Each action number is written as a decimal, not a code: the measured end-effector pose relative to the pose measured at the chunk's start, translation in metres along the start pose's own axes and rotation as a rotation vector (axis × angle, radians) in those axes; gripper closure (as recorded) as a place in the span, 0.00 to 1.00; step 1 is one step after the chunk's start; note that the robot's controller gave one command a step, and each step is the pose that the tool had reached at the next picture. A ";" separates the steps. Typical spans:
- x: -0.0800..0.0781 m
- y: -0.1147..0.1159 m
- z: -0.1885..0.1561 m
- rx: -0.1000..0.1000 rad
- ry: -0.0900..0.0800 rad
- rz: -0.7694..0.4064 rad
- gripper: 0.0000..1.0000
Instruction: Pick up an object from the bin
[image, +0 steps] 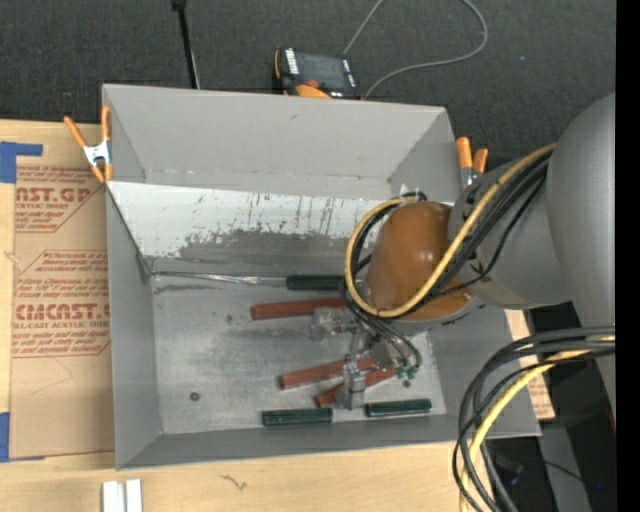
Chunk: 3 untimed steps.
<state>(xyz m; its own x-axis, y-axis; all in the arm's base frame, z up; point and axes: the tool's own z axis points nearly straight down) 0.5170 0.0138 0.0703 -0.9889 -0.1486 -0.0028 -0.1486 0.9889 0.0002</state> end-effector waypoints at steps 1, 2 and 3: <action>0.000 0.000 -0.002 0.000 0.005 0.000 1.00; -0.012 -0.010 -0.002 -0.004 -0.001 -0.557 1.00; -0.011 -0.012 0.000 -0.002 -0.001 -0.555 0.00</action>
Offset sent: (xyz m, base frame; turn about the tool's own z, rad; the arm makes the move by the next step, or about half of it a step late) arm 0.0000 0.0000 0.0000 0.0000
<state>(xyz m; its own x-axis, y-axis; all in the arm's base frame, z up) 0.5298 0.0038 0.0704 -0.7623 -0.6472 -0.0039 -0.6472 0.7623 0.0005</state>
